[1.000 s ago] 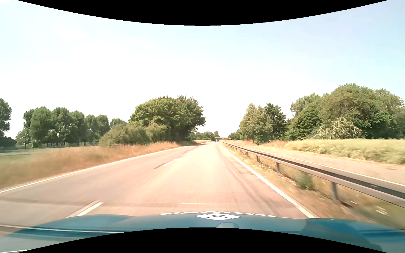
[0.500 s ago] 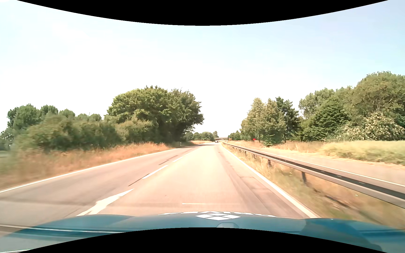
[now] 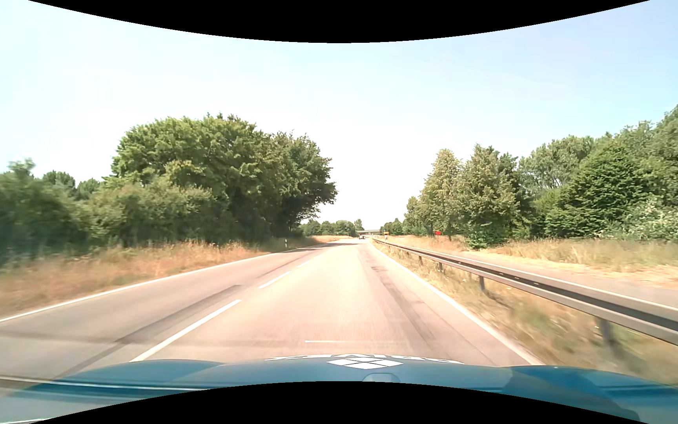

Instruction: Follow the waypoints while adhering to traffic rules and regulations

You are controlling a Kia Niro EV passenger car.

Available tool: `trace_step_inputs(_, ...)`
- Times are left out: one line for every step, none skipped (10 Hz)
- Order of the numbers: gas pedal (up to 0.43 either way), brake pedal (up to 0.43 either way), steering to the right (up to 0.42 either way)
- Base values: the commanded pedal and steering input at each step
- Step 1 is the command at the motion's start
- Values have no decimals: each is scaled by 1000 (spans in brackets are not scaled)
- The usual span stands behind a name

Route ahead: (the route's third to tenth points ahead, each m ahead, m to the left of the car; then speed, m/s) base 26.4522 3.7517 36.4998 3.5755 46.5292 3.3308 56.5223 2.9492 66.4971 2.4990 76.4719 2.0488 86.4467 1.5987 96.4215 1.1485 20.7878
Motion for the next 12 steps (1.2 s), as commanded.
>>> trace_step_inputs(150,0,3)
trace_step_inputs(150,0,3)
trace_step_inputs(150,0,2)
trace_step_inputs(150,0,3)
trace_step_inputs(150,0,2)
trace_step_inputs(150,0,2)
trace_step_inputs(150,0,2)
trace_step_inputs(150,0,2)
trace_step_inputs(150,0,2)
trace_step_inputs(150,0,2)
trace_step_inputs(150,0,2)
trace_step_inputs(150,0,1)
